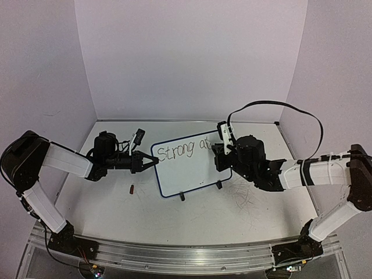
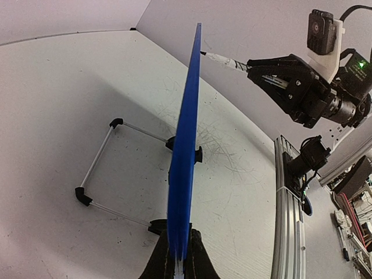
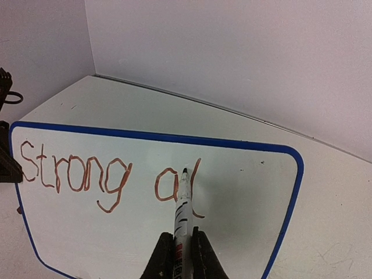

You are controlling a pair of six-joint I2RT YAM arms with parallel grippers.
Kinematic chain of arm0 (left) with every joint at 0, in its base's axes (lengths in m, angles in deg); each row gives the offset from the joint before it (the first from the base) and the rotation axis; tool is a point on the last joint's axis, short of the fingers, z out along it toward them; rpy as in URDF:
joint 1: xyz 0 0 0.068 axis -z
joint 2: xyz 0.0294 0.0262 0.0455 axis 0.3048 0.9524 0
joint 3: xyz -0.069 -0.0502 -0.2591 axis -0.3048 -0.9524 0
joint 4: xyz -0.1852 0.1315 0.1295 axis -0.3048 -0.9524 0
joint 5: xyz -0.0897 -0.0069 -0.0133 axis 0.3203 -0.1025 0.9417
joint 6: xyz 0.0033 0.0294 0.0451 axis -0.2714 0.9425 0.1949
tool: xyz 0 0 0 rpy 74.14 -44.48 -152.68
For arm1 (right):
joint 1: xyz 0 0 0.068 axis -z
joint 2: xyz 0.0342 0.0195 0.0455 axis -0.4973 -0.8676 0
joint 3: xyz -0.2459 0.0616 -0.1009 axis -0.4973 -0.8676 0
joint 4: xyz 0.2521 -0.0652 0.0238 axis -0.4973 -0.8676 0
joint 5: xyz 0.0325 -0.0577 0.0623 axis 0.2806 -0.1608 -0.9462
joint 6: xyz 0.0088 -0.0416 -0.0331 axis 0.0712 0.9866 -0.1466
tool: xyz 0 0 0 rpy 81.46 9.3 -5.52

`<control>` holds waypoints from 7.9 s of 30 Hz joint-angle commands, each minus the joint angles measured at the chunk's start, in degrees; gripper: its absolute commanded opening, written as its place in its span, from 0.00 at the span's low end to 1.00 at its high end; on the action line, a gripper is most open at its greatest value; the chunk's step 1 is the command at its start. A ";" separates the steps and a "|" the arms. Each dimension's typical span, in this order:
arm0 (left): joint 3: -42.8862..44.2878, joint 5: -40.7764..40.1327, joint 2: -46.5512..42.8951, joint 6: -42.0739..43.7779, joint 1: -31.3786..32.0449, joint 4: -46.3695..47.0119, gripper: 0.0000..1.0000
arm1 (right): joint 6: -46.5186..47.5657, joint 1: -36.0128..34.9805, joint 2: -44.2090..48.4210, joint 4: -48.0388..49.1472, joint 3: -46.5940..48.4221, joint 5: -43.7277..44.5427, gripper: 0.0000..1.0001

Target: Write a sentence on the whiteboard

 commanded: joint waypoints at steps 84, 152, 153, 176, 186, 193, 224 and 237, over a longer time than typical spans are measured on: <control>0.52 -6.72 -0.87 1.52 0.84 -5.40 0.00 | 11.03 -17.20 -10.33 -0.24 9.56 -9.02 0.00; 0.65 -6.47 -1.32 2.07 0.84 -5.72 0.00 | 9.92 -16.76 -17.86 -0.31 11.81 1.87 0.00; 0.71 -6.47 -1.27 2.12 0.84 -5.79 0.00 | 9.84 -16.76 -17.87 -0.48 11.77 1.86 0.00; 0.64 -6.56 -1.61 2.31 0.88 -6.25 0.00 | 6.52 -16.76 -18.14 -3.74 10.17 -0.22 0.00; 0.56 -6.64 -1.68 2.40 0.84 -6.43 0.00 | 4.58 -16.87 -17.68 -4.42 8.13 -2.53 0.00; 0.55 -6.73 -1.76 2.37 0.86 -6.48 0.00 | 4.33 -16.88 -18.22 -4.19 8.78 -1.33 0.00; -0.05 -7.17 -1.92 2.93 0.88 -6.89 0.00 | 4.88 -15.08 -18.07 0.81 11.26 0.83 0.00; 0.19 -7.07 -1.87 2.90 0.85 -6.99 0.00 | 5.12 -14.23 -17.43 1.52 11.79 2.39 0.00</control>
